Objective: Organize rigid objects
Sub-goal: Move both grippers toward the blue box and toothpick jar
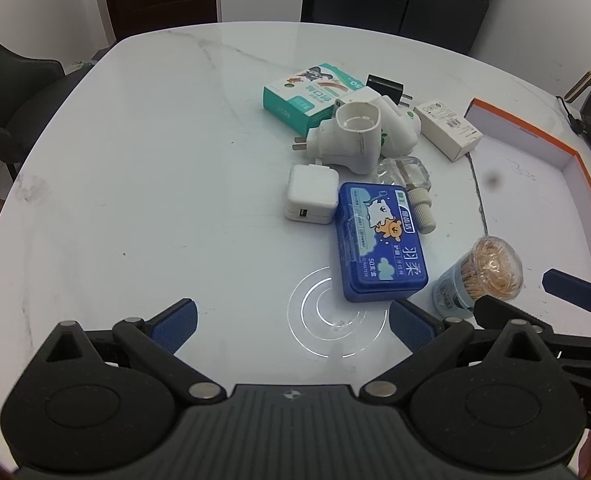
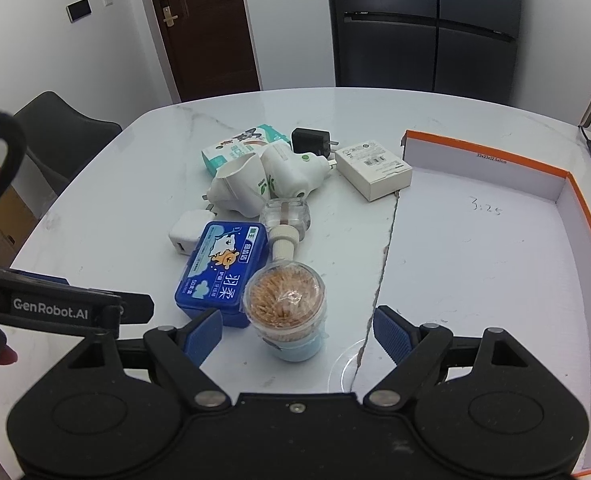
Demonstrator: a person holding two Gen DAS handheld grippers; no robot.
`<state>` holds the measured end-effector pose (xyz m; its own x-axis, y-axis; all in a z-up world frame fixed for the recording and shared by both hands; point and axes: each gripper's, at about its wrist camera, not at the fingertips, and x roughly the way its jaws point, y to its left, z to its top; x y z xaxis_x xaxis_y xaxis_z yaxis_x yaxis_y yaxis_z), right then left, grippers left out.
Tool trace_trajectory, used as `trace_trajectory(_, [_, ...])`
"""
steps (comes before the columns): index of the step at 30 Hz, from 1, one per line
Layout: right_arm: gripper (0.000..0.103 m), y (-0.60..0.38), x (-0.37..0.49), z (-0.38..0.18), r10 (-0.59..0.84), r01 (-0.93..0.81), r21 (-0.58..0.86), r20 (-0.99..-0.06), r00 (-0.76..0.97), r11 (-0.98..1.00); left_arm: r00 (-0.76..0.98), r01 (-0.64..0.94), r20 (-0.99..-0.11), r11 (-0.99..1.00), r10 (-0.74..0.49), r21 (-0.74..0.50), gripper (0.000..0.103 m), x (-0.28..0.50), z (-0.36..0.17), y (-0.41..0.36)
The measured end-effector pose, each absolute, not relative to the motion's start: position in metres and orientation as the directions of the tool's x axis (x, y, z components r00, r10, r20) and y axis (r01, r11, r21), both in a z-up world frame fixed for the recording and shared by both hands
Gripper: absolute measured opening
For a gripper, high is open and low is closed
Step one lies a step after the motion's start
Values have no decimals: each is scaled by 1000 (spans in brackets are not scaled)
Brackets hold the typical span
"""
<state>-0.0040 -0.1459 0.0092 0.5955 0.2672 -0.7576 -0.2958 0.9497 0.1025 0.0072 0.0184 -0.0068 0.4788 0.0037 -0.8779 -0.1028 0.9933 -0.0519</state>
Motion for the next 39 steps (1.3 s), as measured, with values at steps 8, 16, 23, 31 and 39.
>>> trace_trajectory(8, [97,-143,-2,6,274,-303,106,-761,588,947,477,-118,-879,992,10,-52,103,7,-7,25])
trace_trajectory(16, [97,-139,0,2,278,-307,111,-766,579,945,474,-128,-880,990,16,-51,103,7,-8,30])
trace_trajectory(23, [97,-136,1,-1,285,-313,116,-767,575,943,472,-140,-881,989,20,-52,103,6,-8,35])
trace_trajectory(31, [97,-134,3,-5,283,-307,119,-770,572,944,469,-146,-883,988,24,-51,103,7,-10,40])
trace_trajectory(39, [97,-140,11,-13,266,-279,122,-777,571,953,464,-153,-886,987,23,-55,103,8,-11,44])
